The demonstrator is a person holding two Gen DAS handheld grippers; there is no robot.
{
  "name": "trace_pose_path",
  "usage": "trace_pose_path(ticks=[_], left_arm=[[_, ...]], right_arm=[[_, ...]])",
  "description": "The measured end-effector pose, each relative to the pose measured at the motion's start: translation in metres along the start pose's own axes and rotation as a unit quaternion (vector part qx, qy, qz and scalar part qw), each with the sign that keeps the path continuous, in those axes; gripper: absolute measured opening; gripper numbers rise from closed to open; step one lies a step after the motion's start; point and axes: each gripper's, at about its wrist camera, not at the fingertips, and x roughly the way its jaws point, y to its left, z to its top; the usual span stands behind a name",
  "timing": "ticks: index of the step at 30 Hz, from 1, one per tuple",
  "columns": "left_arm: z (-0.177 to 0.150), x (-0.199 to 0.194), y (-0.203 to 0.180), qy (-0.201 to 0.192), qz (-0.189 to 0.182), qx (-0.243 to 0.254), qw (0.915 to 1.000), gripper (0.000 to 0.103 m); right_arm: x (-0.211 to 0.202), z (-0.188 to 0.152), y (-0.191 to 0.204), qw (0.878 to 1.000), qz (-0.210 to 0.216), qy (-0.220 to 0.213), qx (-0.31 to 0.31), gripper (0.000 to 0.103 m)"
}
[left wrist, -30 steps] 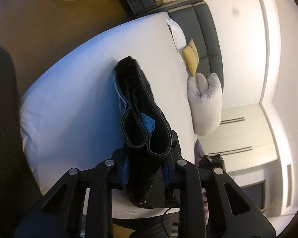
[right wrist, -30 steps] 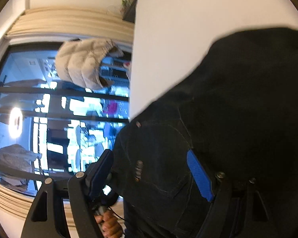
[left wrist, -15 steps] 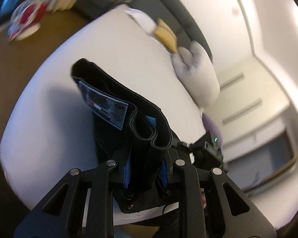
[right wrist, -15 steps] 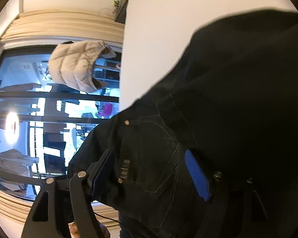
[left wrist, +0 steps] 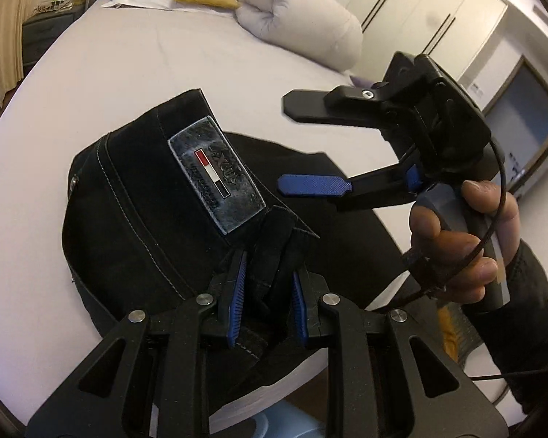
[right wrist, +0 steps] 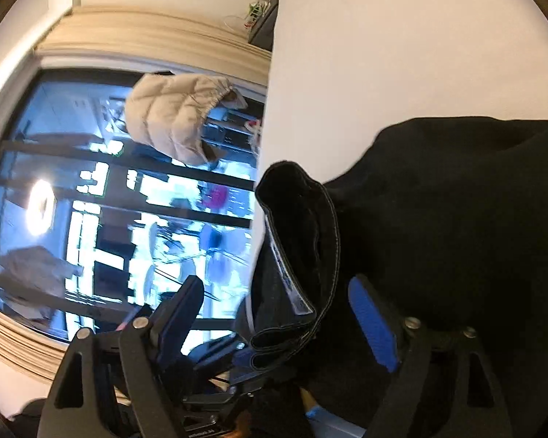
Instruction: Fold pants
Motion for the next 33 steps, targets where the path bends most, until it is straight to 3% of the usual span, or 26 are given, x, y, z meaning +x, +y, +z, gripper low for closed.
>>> trace_pose_path(ticks=[5,10,11,13,15,17,25,33], left_arm=[[0.003,0.003,-0.018,-0.001,0.022,0.032,0.9993,0.021],[-0.009,-0.001,-0.043,0.002,0.036,0.059,0.9976,0.021],[-0.008,-0.003,-0.046,0.002,0.038,0.063,0.9973,0.021],[-0.008,-0.002,-0.052,0.002,0.042,0.072,0.9966,0.021],[0.000,0.003,-0.060,0.004,0.044,0.076,0.9961,0.021],[0.001,0.005,-0.062,0.008,0.042,0.077,0.9961,0.021],[0.019,0.020,-0.092,0.024,0.018,0.102,0.9943,0.021],[0.050,0.058,-0.163,0.037,-0.026,0.151,0.9875,0.021]], right_arm=[[0.012,0.002,-0.021,0.999,-0.010,0.011,0.035,0.085],[0.027,0.002,-0.010,0.999,-0.007,0.033,0.006,0.084],[0.029,0.002,-0.009,0.999,-0.013,0.034,0.000,0.080],[0.036,0.004,-0.005,0.999,-0.030,0.039,-0.023,0.062],[0.040,0.006,-0.008,0.998,-0.045,0.046,-0.027,0.026],[0.040,0.005,-0.014,0.998,-0.052,0.040,-0.024,0.021],[0.005,-0.003,-0.022,0.998,-0.059,-0.012,-0.031,0.018],[-0.069,-0.007,-0.052,0.995,-0.073,-0.073,-0.007,0.018]])
